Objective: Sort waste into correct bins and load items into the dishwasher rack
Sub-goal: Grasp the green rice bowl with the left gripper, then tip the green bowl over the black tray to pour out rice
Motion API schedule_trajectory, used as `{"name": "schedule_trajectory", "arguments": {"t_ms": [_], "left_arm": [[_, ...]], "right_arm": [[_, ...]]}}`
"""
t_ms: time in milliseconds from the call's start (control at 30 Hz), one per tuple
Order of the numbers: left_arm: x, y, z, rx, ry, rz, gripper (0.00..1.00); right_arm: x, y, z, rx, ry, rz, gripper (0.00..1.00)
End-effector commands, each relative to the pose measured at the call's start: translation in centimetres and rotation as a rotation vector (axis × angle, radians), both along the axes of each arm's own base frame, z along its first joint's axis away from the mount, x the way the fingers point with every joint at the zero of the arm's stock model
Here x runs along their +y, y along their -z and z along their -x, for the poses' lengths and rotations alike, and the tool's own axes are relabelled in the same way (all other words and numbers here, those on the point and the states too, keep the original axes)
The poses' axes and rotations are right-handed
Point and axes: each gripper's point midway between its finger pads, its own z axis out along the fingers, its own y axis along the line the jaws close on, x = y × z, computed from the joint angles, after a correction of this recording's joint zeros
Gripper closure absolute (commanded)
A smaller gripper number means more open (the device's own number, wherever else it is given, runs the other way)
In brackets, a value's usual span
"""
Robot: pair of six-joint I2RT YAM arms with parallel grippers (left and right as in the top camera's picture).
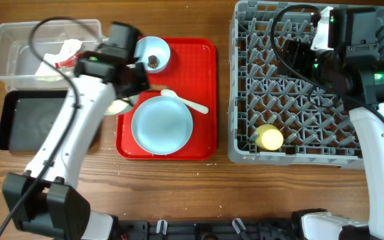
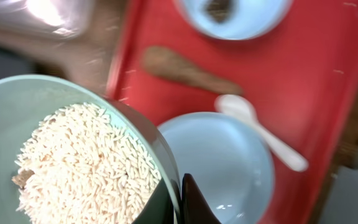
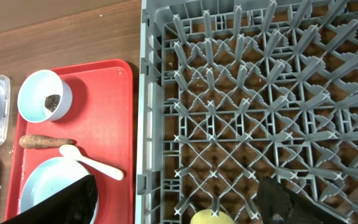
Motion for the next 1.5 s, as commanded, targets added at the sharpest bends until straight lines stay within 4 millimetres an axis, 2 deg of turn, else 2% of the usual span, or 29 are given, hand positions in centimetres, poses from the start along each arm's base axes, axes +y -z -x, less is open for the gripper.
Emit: {"name": "schedule_trajectory", "arguments": {"t_ms": [0,233,333,500,600,733,967,1200,1367,1467], "left_arm": [[3.5,0.2,0.1,0.039,-0.023,0.099,0.96],[8.6,1.1,0.6,0.033,-0.023,0.402,0.96],[11.2,1.5,0.2,-0.016,-0.042,0.592,0.96],[15.4,2.1,0.0,-0.12,-0.104,0.856,0.96],[17.2,2.2,-0.2,-0.185,-0.144,0.988,0.96],[18.4,-0.4,-1.0,-0.358,-0.141,1.221,0.96],[20.7,-4.0,-0.3,-0.491,-0.208,1.411,0.96],[22.3,-4.3,1.6,-0.432,-0.389,1.505,0.96],[23.8,-4.3,2.3,-0.461,-0.429,1.501,0.96],[23.9,-4.3,2.4,-0.462,-0.435,1.503,0.96]], "right_arm": [[-0.3,0.8,-0.2,0.019,-0.005,0.028,0.16],[-0.2,3.3,-0.9,0.1,-0.007,0.037,0.12],[-0.1,4.2,-1.1,0.127,-0.007,0.04,0.12],[-0.1,4.7,-1.2,0.143,-0.008,0.041,0.12],[-0.1,4.7,-1.2,0.142,-0.008,0.042,0.12],[-0.1,4.7,-1.2,0.144,-0.008,0.041,0.12],[-0.1,4.9,-0.9,0.159,-0.009,0.043,0.12],[-0.1,5.1,-0.5,0.176,-0.009,0.045,0.12],[-0.1,5.1,-0.5,0.178,-0.01,0.042,0.12],[0.1,5.1,-0.5,0.178,-0.013,0.034,0.13]]}}
